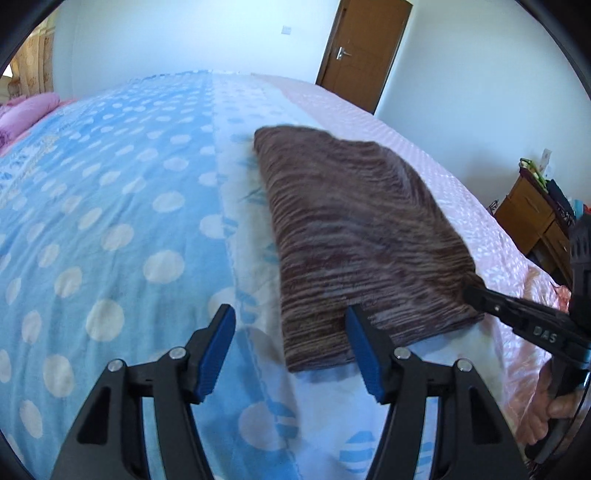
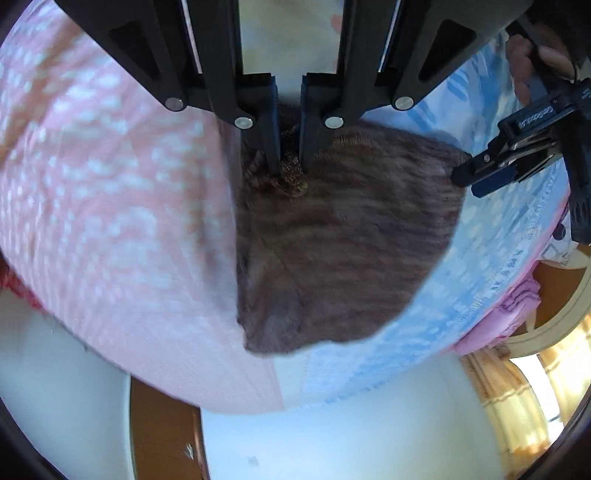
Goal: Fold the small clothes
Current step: 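Lower the folded bundle onto the bed and open both grippers, then press and square the folded brown sweater with both grippers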
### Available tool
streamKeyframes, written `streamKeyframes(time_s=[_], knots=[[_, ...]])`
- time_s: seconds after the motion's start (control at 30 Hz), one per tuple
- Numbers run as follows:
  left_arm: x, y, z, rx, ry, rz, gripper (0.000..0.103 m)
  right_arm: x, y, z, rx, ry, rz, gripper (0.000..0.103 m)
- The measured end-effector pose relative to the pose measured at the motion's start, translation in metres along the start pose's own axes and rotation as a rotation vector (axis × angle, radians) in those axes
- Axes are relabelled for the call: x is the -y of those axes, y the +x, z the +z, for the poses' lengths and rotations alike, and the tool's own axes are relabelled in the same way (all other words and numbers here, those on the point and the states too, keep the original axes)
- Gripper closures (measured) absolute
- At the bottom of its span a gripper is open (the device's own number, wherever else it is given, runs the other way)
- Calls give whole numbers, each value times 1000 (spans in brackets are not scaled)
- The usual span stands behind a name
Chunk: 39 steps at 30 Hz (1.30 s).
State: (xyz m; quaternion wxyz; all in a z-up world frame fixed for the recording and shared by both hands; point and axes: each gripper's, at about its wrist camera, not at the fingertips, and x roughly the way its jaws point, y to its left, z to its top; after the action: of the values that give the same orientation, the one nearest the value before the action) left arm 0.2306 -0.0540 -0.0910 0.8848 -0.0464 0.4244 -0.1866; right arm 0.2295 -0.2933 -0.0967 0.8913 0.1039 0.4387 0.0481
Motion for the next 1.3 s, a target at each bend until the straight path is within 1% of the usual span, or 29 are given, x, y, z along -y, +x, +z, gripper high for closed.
streamKeyframes(time_s=[0.07, 0.13, 0.2, 0.27, 0.33, 0.37, 0.43, 0.47, 0.5, 0.53, 0.57, 0.6, 0.67, 0.73, 0.8, 0.83, 0.87, 0.9, 1.03, 1.1, 1.2, 1.3], knots=[[-3, 1, -4, -1, -10, 0, 39, 10, -2, -9, -6, 40, 26, 95], [-2, -2, -6, 9, 7, 10, 39, 17, -6, -17, -11, 73, 60, 95], [-3, -5, -8, 9, 20, 17, 39, 20, -11, -25, -26, 75, 54, 95], [-7, -9, -9, 7, 8, 10, 39, 25, -14, -32, -67, 85, 43, 95], [-13, -16, -8, 16, -12, 0, 39, 31, -25, -37, -66, 89, 37, 95], [-14, -20, -6, 28, -18, 4, 39, 31, -34, -35, -39, 68, 15, 95], [-15, -25, 1, 56, -26, 6, 39, 25, -54, -25, 45, 15, -26, 95], [-14, -27, 7, 71, -31, 1, 39, 21, -63, -16, 97, 0, -27, 95], [-12, -28, 14, 82, -30, -5, 39, 16, -68, -5, 137, -6, -8, 95], [-7, -26, 23, 90, -19, 1, 39, 12, -69, 3, 152, -8, 7, 95], [-4, -25, 28, 93, -12, 11, 39, 6, -64, 14, 158, -15, 22, 95], [0, -21, 35, 96, -1, 26, 39, -1, -55, 25, 159, -25, 14, 95], [8, -13, 49, 95, 17, 43, 39, -8, -35, 38, 158, -34, -14, 95], [14, -3, 59, 90, 24, 49, 39, -11, -13, 42, 142, -44, -33, 95], [18, 9, 68, 83, 26, 52, 39, -7, 11, 40, 87, -30, -38, 95], [21, 19, 71, 67, 31, 68, 39, -1, 25, 34, 33, -8, -29, 95], [22, 25, 72, 57, 33, 77, 39, 6, 28, 28, 27, 13, 6, 96], [23, 33, 71, 43, 34, 81, 39, 7, 25, 25, 47, 21, 22, 96], [22, 53, 64, 2, 27, 88, 38, 8, 21, 21, 49, 2, 24, 96], [22, 54, 62, 8, 21, 90, 37, 8, 22, 20, 54, 6, 23, 95], [24, 53, 62, 13, 38, 116, 30, 8, 21, 18, 73, 0, 27, 95], [24, 53, 62, 13, 40, 117, 28, 8, 22, 17, 86, 6, 43, 95]])
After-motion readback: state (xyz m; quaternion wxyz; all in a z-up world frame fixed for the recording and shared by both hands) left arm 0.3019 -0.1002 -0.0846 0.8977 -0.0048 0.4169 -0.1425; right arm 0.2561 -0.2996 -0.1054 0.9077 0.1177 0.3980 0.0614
